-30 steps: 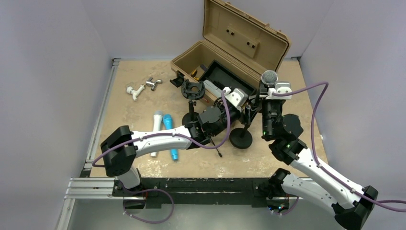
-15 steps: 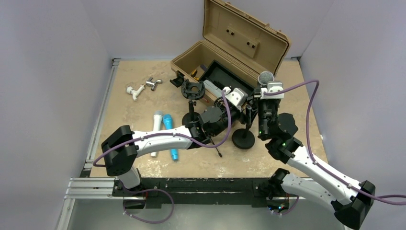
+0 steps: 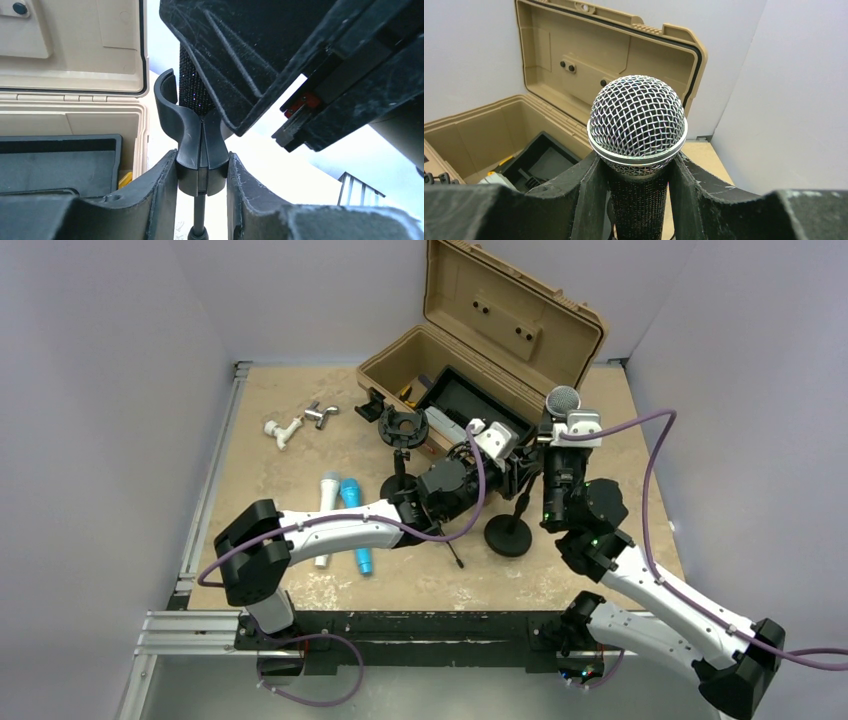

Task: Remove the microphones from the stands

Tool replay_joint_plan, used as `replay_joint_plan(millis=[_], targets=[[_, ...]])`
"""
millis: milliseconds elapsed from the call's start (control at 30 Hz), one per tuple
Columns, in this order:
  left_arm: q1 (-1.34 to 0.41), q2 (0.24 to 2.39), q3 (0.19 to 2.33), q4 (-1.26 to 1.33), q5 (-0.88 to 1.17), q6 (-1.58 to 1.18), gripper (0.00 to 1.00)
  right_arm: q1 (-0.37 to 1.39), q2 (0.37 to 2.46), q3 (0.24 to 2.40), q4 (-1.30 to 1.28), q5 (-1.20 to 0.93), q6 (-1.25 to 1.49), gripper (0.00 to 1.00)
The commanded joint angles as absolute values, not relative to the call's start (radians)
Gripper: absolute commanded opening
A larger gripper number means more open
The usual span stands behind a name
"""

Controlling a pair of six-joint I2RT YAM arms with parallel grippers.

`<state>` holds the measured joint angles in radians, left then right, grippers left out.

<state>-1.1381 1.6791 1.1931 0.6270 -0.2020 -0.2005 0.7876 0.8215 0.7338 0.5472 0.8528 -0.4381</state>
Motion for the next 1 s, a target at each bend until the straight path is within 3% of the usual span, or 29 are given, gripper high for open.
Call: replay_joint_plan(millis=[0, 433, 700, 967], targets=[[-1.123, 1.672, 1.207, 0.683, -0.157, -0.233, 0.0, 0.793, 0.789, 0.768, 0.647, 0.867, -0.467, 0.0], [-1.123, 1.593, 1.045, 0.799, -0.007, -0.216, 0.0, 0.793, 0.699, 1.031, 0.5, 0.865, -0.486, 0.0], [-1.123, 1.553, 0.965, 0.826, 0.056, -0.21, 0.0, 0.792, 0.741, 1.259, 0.38, 0.858, -0.353, 0.0], [-1.123, 1.584, 1.041, 0.742, 0.009, -0.262, 0.0, 0.793, 0.748, 1.179, 0.319, 0.497, -0.379, 0.0]])
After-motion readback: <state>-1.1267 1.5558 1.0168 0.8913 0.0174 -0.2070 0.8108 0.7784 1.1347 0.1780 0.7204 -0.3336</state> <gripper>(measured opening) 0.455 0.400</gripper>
